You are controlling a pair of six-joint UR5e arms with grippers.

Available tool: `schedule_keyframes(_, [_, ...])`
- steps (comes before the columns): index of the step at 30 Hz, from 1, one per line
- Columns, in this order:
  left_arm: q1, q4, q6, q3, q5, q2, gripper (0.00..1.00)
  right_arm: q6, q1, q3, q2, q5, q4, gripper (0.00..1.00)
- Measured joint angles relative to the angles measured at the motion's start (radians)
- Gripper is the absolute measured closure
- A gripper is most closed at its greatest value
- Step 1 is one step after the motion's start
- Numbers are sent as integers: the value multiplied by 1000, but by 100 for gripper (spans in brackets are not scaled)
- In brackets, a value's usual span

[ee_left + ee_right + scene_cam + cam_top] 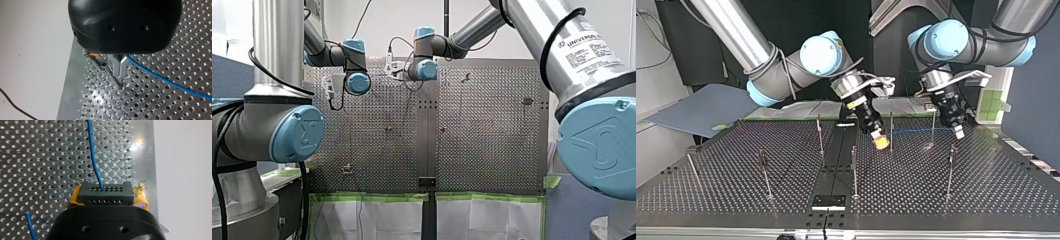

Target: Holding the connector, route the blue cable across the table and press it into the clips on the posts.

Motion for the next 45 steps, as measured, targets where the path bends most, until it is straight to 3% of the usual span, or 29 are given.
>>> schedule_keyframes(7, [22, 2, -1, 14, 19, -1, 98, 9, -1, -67, 33, -2, 10, 100])
schedule_keyframes(22, [143, 1, -7, 45, 131, -11, 98, 10, 22, -183, 96, -5, 15, 100])
schedule_keyframes(29, [175, 1, -24, 76, 149, -47, 98, 11, 28, -202, 119, -5, 18, 100])
schedule_keyframes(45, [206, 11, -79, 157, 222, -112, 98, 11, 14, -229, 127, -6, 19, 100])
